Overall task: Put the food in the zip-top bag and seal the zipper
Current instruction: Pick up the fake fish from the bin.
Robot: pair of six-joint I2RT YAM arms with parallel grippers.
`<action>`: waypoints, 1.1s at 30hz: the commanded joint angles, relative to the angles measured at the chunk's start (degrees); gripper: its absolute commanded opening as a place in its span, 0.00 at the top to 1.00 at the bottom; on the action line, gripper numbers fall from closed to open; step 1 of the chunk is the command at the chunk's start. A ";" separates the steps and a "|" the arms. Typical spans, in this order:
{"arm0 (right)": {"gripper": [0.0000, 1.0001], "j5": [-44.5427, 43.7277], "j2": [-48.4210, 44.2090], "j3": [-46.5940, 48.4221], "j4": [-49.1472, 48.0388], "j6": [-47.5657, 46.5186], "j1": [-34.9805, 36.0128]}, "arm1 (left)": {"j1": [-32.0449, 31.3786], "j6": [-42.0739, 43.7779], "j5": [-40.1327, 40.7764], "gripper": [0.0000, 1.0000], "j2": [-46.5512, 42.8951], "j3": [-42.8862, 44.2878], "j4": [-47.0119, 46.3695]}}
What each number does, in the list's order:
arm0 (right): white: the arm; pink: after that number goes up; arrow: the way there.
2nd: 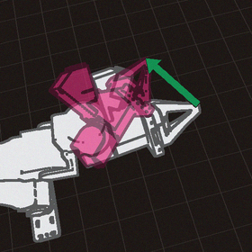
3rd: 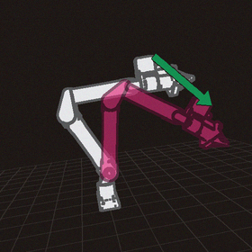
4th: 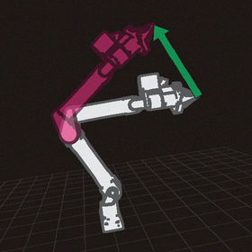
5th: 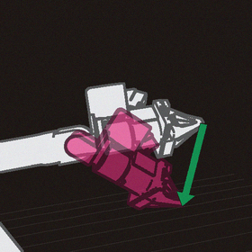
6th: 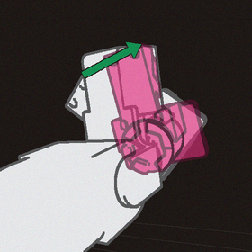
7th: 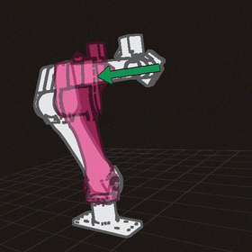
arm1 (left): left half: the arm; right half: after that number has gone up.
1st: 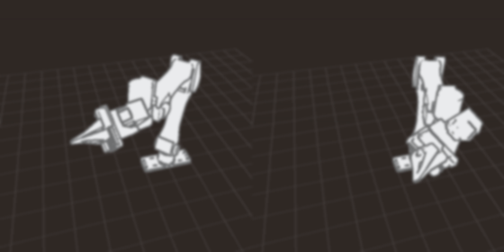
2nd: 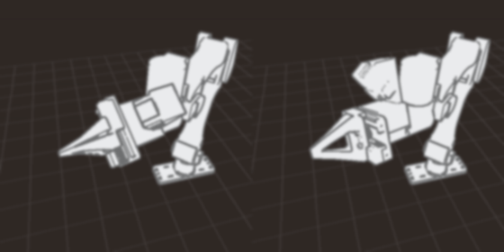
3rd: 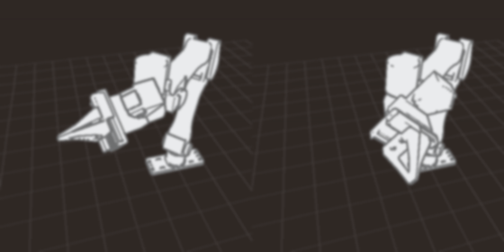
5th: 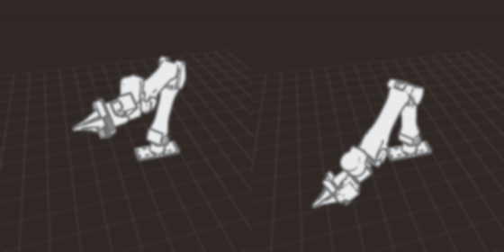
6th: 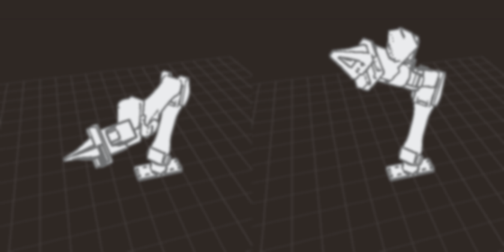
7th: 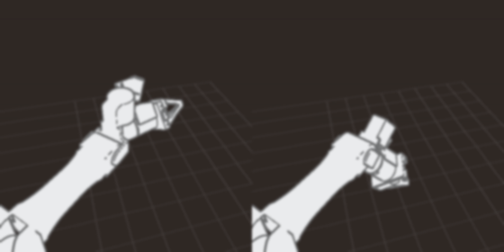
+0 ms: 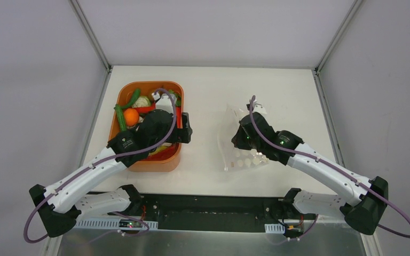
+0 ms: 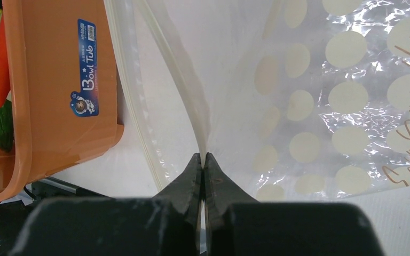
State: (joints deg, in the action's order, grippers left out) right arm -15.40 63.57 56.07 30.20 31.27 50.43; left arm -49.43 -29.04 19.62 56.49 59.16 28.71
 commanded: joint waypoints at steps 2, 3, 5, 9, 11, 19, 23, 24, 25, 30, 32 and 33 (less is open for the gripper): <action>0.99 1.18 -0.90 -0.26 -1.54 -0.59 -0.31 | 4.61 -0.46 5.48 0.08 -5.78 -3.47 4.42; 0.99 1.26 -0.90 -0.32 -1.54 -0.59 -0.31 | 5.54 -0.75 5.01 0.07 -6.48 -4.20 4.30; 0.99 1.41 -0.82 -0.35 -1.54 -0.67 -0.25 | 7.42 -1.12 3.92 0.07 -7.22 -4.97 4.52; 0.98 1.71 -0.80 -0.43 -1.61 -0.70 -0.33 | 10.10 -0.87 2.06 0.06 -6.91 -4.96 4.02; 0.99 1.92 -0.82 -0.44 -1.64 -0.68 -0.26 | 11.59 -0.76 0.57 0.09 -5.97 -4.43 3.42; 0.99 2.16 -0.92 -0.75 -1.81 -0.44 -0.31 | 16.78 -0.05 -4.25 0.11 -1.42 -1.46 2.75; 0.99 2.25 -0.99 -1.08 -2.06 -0.26 -0.30 | 19.86 0.56 -5.00 0.10 0.64 0.08 2.57; 0.99 2.35 -0.93 -1.14 -2.16 -0.18 -0.26 | 20.91 0.75 -5.06 0.10 1.01 0.41 2.31; 0.99 2.53 -0.91 -1.14 -2.22 -0.16 -0.33 | 21.87 1.59 -4.76 0.10 1.40 0.84 2.05; 0.99 2.98 -0.82 -1.16 -2.42 -0.42 -0.26 | 24.12 9.38 0.59 0.08 5.99 7.20 4.47; 0.99 3.06 -0.90 -1.18 -2.59 -0.42 -0.29 | 24.33 14.03 1.26 0.05 8.58 10.67 7.94; 0.99 3.09 -0.95 -1.21 -2.67 -0.42 -0.27 | 24.36 15.54 2.49 0.05 9.85 12.07 9.37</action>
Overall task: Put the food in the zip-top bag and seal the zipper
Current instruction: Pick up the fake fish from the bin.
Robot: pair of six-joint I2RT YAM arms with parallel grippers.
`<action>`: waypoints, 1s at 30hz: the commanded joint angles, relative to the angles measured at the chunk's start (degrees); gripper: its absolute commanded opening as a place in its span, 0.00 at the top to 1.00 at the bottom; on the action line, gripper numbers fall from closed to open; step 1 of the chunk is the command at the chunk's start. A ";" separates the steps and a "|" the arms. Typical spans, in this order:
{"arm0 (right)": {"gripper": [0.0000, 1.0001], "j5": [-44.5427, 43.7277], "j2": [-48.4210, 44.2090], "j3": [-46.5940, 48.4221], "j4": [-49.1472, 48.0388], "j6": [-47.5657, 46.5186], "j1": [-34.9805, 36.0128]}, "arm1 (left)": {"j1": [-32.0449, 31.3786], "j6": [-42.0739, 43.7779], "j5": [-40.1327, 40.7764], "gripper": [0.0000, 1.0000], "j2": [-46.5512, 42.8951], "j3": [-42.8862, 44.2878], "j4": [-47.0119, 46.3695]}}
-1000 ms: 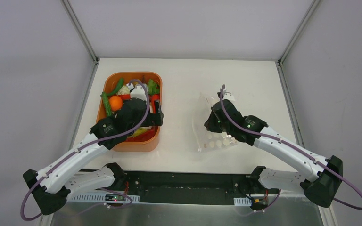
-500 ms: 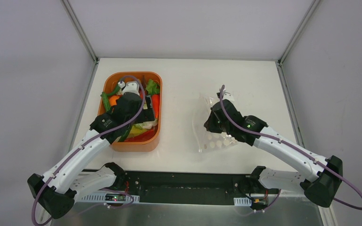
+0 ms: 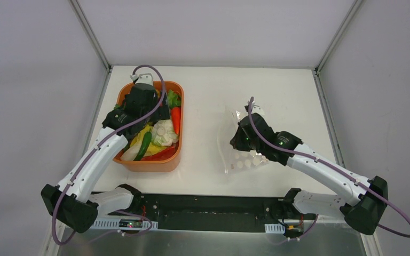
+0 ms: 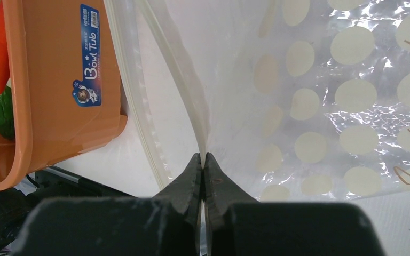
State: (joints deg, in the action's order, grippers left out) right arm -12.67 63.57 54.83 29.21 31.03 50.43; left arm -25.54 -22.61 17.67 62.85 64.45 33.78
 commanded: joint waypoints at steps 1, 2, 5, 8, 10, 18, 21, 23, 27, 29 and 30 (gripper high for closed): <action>0.99 0.37 -0.95 -0.03 -1.77 -0.13 -0.30 | 0.55 11.04 4.88 0.05 4.59 7.59 4.99; 0.99 0.46 -0.99 -0.07 -1.93 -0.17 -0.30 | 0.84 13.13 4.87 0.05 5.64 7.93 5.19; 0.98 1.08 -0.82 0.16 -2.14 -0.18 -0.32 | 1.68 16.49 4.10 0.10 8.88 9.76 7.81; 0.98 1.16 -1.05 0.11 -2.14 -0.18 -0.28 | 3.14 18.85 2.17 0.13 11.64 10.66 9.31; 0.98 1.09 -1.25 -0.06 -2.14 -0.18 -0.32 | 4.15 19.90 1.33 0.13 12.82 10.95 9.84; 0.98 1.24 -1.60 -0.63 -1.94 0.05 -0.31 | 6.87 26.35 -1.40 0.30 19.05 14.32 12.56; 0.98 1.32 -1.65 -0.84 -1.97 0.17 -0.33 | 7.40 27.16 -1.76 0.41 21.19 14.89 12.07; 0.98 1.49 -1.56 -0.88 -1.97 0.25 -0.26 | 7.67 27.50 -1.64 0.42 22.78 15.35 11.99; 0.98 1.55 -1.52 -0.95 -2.07 0.22 -0.30 | 7.94 27.70 -1.06 0.47 24.54 15.38 11.54; 0.98 1.59 -1.52 -1.03 -2.05 0.26 -0.27 | 8.24 27.57 -1.13 0.48 24.89 14.68 9.82; 0.98 1.67 -1.44 -1.04 -2.05 0.34 -0.29 | 8.49 27.54 -1.44 0.50 25.13 14.46 9.13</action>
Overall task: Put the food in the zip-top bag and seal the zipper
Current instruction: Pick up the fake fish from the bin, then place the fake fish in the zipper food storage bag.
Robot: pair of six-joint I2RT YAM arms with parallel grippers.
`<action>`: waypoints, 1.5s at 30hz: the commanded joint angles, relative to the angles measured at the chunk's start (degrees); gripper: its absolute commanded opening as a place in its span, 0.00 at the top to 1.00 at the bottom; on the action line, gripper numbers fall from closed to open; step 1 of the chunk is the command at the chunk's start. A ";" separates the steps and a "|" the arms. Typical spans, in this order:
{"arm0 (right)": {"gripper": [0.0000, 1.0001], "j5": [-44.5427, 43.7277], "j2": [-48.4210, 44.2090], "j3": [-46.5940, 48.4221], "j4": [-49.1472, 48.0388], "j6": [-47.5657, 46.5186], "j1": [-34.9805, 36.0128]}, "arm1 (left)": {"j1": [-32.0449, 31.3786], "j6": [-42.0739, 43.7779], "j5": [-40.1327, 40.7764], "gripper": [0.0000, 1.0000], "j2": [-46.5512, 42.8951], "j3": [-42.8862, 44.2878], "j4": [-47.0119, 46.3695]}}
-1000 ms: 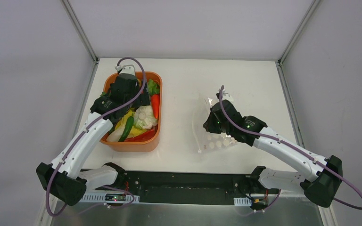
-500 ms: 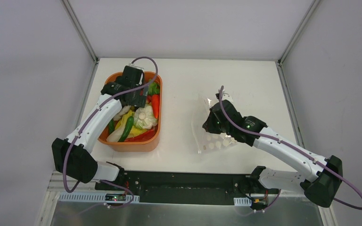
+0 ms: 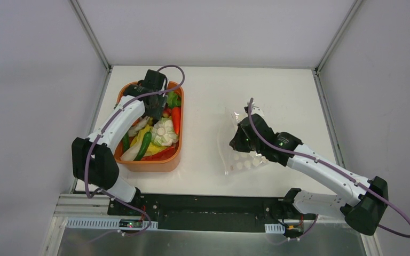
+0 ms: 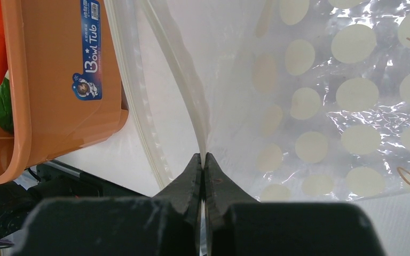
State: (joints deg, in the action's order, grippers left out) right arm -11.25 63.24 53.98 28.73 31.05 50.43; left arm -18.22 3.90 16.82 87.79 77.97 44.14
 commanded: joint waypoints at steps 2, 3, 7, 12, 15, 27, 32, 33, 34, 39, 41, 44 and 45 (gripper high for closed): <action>0.98 0.47 -1.16 -0.32 -1.70 0.41 -0.33 | 1.63 1.06 -0.92 0.55 0.80 1.13 -1.90; 0.98 0.54 -1.11 -0.40 -1.74 0.42 -0.29 | 1.75 1.14 -0.88 0.56 1.13 1.33 -2.18; 0.98 0.33 -1.34 -0.77 -1.74 0.42 -0.28 | 2.44 1.64 -1.04 0.64 2.06 1.45 -2.83; 0.98 0.35 -1.53 -1.17 -1.83 0.50 -0.28 | 2.92 1.82 -1.01 0.74 2.35 0.03 -4.22; 0.98 0.71 -1.45 -1.15 -1.92 0.58 -0.25 | 2.92 1.18 -2.60 0.88 1.49 -0.18 -4.49; 0.98 0.80 -2.53 -1.49 -2.43 1.36 -0.32 | 2.92 -3.70 -7.80 1.00 -18.79 -3.49 -5.93; 0.98 1.10 -2.75 -2.18 -3.84 2.18 -0.30 | 2.92 -8.26 -10.56 1.00 -27.99 -5.48 -8.15; 0.98 1.17 -2.75 -2.33 -4.12 2.32 -0.28 | 2.92 -9.28 -11.18 1.00 -29.59 -5.93 -8.97; 0.98 1.25 -2.69 -2.46 -4.47 2.49 -0.30 | 2.92 -10.33 -12.10 1.00 -31.11 -6.26 -9.61; 0.98 0.59 -2.85 -2.41 -4.99 2.97 -0.25 | 2.92 -14.74 -18.22 1.00 -35.39 -5.10 -9.88; 0.98 0.13 -3.07 -2.38 -5.01 2.97 -0.32 | 2.92 -16.84 -20.59 1.00 -36.78 -5.07 -10.83; 0.98 -0.65 -3.51 -2.75 -5.36 3.30 -0.29 | 2.92 -20.98 -24.74 1.00 -38.66 -5.46 -13.13; 0.98 -0.81 -3.56 -2.86 -5.55 3.56 -0.36 | 2.92 -22.37 -26.14 1.00 -39.40 -5.86 -14.39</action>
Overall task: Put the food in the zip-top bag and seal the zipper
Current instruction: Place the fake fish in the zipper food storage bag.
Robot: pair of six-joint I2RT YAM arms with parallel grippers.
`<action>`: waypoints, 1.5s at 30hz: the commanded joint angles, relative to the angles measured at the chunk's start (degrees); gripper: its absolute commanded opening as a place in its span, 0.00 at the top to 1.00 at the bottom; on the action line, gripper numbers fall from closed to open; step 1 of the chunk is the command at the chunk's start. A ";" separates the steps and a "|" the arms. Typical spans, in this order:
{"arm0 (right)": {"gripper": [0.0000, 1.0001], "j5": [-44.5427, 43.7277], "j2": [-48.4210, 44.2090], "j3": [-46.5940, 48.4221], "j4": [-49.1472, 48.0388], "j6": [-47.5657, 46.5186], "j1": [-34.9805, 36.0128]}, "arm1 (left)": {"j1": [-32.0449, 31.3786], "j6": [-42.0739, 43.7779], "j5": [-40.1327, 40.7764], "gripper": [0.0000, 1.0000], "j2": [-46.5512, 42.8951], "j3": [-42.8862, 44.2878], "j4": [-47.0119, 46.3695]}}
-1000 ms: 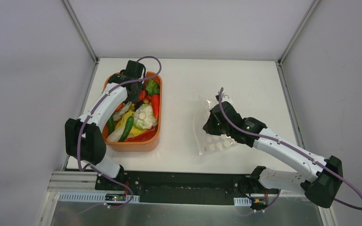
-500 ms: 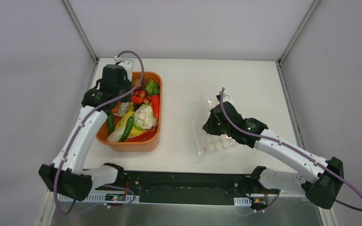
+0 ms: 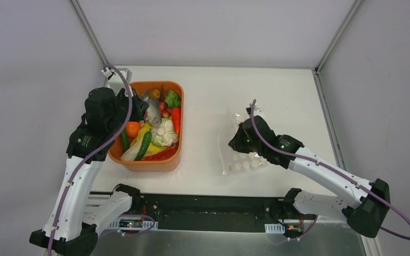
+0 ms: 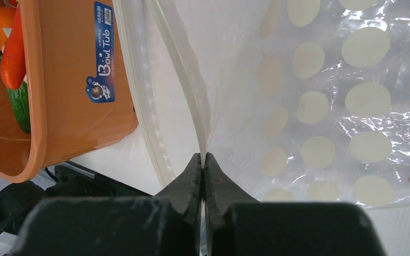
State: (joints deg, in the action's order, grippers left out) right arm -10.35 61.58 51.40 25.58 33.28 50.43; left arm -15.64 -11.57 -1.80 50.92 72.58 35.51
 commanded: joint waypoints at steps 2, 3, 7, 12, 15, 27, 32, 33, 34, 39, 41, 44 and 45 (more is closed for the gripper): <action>0.98 -1.79 -1.90 -0.33 -2.74 1.65 -0.34 | 0.35 -9.97 -10.71 1.00 -3.57 -1.26 -8.31; 0.98 -1.82 -1.90 -0.45 -3.10 1.83 -0.29 | 0.35 -11.69 -12.09 1.00 -3.89 -1.58 -9.72; 0.98 -1.93 -1.76 -1.08 -4.21 2.50 -0.40 | 0.35 -17.87 -16.49 1.00 -5.12 -3.63 -14.46; 0.98 -2.13 -2.39 -1.73 -6.24 4.24 -0.41 | 0.26 -28.82 -23.36 1.00 -6.40 -10.35 -26.54; 0.98 -1.74 -2.68 -2.34 -7.92 4.85 -0.38 | -0.02 -35.43 -26.13 1.00 -6.79 -14.40 -34.74; 0.99 -1.81 -1.81 -2.24 -9.06 5.73 -0.34 | -15.10 -41.70 -20.62 1.00 -2.69 -21.61 -49.23; 0.99 -1.76 -2.46 -2.04 -9.11 6.01 -0.43 | -17.85 -38.29 -17.06 1.00 -1.78 -22.51 -45.92; 0.99 -1.68 -2.58 -1.96 -9.07 5.93 -0.48 | -18.11 -37.81 -16.32 1.00 -1.78 -22.83 -45.64; 0.99 -1.54 -2.68 -1.92 -9.06 5.92 -0.50 | -18.48 -37.27 -15.26 1.00 -1.81 -23.07 -45.15; 0.99 -0.36 -2.85 -1.44 -9.19 6.10 -0.49 | -20.84 -36.41 -12.09 1.00 0.28 -24.49 -45.81; 0.99 0.13 -2.78 -1.39 -9.09 6.30 -0.44 | -21.87 -36.06 -11.39 1.00 1.50 -24.40 -46.01; 0.99 0.07 -3.25 -1.55 -9.19 6.76 -0.48 | -22.81 -35.16 -10.20 1.00 3.07 -23.82 -45.00; 0.99 0.14 -3.38 -1.52 -9.18 6.75 -0.49 | -23.07 -34.81 -9.90 1.00 3.51 -23.63 -44.80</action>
State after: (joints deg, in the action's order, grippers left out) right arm -10.81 60.12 49.45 18.63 38.87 50.11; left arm -37.60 -48.49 -14.37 53.12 48.47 -6.92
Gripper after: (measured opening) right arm 0.020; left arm 0.032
